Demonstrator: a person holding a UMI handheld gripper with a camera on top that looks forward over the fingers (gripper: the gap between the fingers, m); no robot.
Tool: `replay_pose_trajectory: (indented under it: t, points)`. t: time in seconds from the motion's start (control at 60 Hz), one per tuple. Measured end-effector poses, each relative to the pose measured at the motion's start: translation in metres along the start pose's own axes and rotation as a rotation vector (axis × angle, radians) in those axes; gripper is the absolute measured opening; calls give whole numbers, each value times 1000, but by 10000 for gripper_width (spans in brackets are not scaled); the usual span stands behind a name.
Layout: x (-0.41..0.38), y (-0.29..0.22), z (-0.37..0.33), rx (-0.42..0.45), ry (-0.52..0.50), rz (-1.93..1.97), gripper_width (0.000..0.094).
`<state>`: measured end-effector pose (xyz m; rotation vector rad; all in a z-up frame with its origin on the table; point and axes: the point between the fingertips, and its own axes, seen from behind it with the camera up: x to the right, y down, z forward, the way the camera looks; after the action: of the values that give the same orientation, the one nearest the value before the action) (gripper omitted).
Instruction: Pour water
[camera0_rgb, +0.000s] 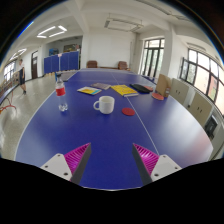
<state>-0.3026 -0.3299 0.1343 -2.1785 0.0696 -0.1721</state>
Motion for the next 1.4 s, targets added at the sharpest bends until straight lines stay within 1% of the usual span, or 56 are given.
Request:
replay_pose_trajectory:
  t: [0.067,0.133,0.25,0.317,0.483,0.633,0.683,0.75,0.817,0.883,0.933,0.983,1.0,1.017,1.067,1.15,1.25,1.267,1.283,1.333,1.4]
  points:
    - [-63,-4,30,14,-66,-3,854]
    - [-123,-21,65,38,-133,0,857]
    - [-217,-71,125,106,-221,-8,856]
    - [-253,-102,158,160,-242,-20,854]
    - [-314,-164,240,270,-230,-13,856]
    - [-329,-200,300,322,-189,-3,849]
    - [-333,-207,311,339,-183,-5,812]
    - [-335,-212,323,352,-169,-21,691]
    - [-332,-215,328,368,-154,-26,521]
    - [-331,-215,326,382,-180,-18,487]
    - [-335,-215,324,387,-213,-20,427]
    - [-344,-212,320,394,-242,-37,384]
    - [-345,-214,318,400,-248,-43,384]
    - [-346,-213,317,400,-256,-49,351]
    - [-347,-218,310,419,-278,-58,349]
    - [-349,-234,294,442,-345,-28,351]
    - [-335,-271,252,489,-448,125,352]
    - [-333,-275,241,496,-475,164,349]
    - [-328,-286,245,498,-500,201,351]
    - [-314,-303,213,512,-598,337,350]
    - [-298,-329,178,511,-753,552,350]
